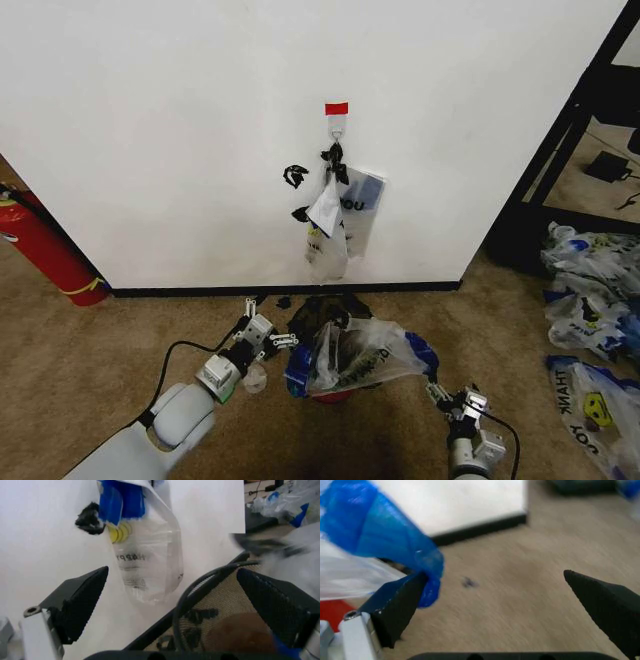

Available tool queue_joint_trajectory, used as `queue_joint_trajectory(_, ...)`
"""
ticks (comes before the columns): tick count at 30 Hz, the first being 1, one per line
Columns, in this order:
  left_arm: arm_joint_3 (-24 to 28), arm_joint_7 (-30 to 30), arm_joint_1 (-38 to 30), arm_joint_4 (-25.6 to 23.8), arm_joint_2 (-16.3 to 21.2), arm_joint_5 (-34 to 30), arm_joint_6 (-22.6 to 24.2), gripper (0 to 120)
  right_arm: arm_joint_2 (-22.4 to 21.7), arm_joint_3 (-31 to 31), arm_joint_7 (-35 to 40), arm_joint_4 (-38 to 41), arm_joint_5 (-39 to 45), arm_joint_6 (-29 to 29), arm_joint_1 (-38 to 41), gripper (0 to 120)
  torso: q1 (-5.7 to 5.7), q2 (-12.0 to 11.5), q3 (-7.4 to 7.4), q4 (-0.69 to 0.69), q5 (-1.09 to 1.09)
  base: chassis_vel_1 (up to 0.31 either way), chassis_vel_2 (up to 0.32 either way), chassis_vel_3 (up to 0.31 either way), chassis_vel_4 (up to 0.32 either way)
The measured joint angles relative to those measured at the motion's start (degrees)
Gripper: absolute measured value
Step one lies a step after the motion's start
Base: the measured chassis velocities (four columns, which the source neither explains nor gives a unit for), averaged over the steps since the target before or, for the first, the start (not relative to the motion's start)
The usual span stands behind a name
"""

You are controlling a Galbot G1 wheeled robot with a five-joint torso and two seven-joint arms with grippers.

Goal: Pick up the garbage bag from the wall and place it over the trash bin.

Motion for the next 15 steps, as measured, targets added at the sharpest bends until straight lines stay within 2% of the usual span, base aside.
queue_joint_trajectory(3,0.06,0.02,0.2,0.11,-0.3,0.11,-0.1,100,0.01,0.33,-4.78,-1.06,-1.43,2.53,0.03,100,0.0,0.0,0.0,0.0,0.0,0.0,0.0,0.0,0.0)
queue_joint_trajectory(7,-0.11,-0.01,1.17,0.38,-0.54,0.53,-0.99,100,0.04,2.81,-14.66,-4.49,-10.06,7.6,1.46,100,0.0,0.0,0.0,0.0,0.0,0.0,0.0,0.0,0.0)
queue_joint_trajectory(9,-0.69,-0.06,1.74,0.26,-0.35,0.56,-1.22,100,0.37,4.77,-16.88,-6.43,-16.2,10.0,3.45,100,0.0,0.0,0.0,-0.01,0.0,0.0,0.0,0.0,0.0)
queue_joint_trajectory(12,-1.89,-0.06,2.68,-0.18,-0.23,0.66,-1.32,100,0.45,5.95,-18.71,-7.93,-20.33,12.05,5.34,100,0.0,0.0,0.0,-0.03,0.0,0.0,0.0,0.0,0.0)
queue_joint_trajectory(13,-2.78,-0.06,3.4,-0.55,-0.11,0.67,-1.38,100,0.42,7.44,-21.04,-8.78,-23.22,13.67,6.55,100,0.0,0.0,0.0,0.07,0.03,0.0,0.0,0.0,0.0)
queue_joint_trajectory(14,-3.08,-0.06,3.53,-0.62,-0.06,0.65,-1.4,100,0.36,8.44,-22.79,-9.07,-24.29,14.63,7.01,100,0.0,0.0,0.0,0.08,0.04,0.0,0.0,0.0,0.0)
queue_joint_trajectory(15,-3.51,-0.06,3.57,-0.71,0.07,0.49,-1.47,100,0.05,10.38,-28.78,-9.38,-24.47,16.75,7.47,100,0.0,0.0,0.0,0.05,0.01,0.0,0.0,0.0,0.0)
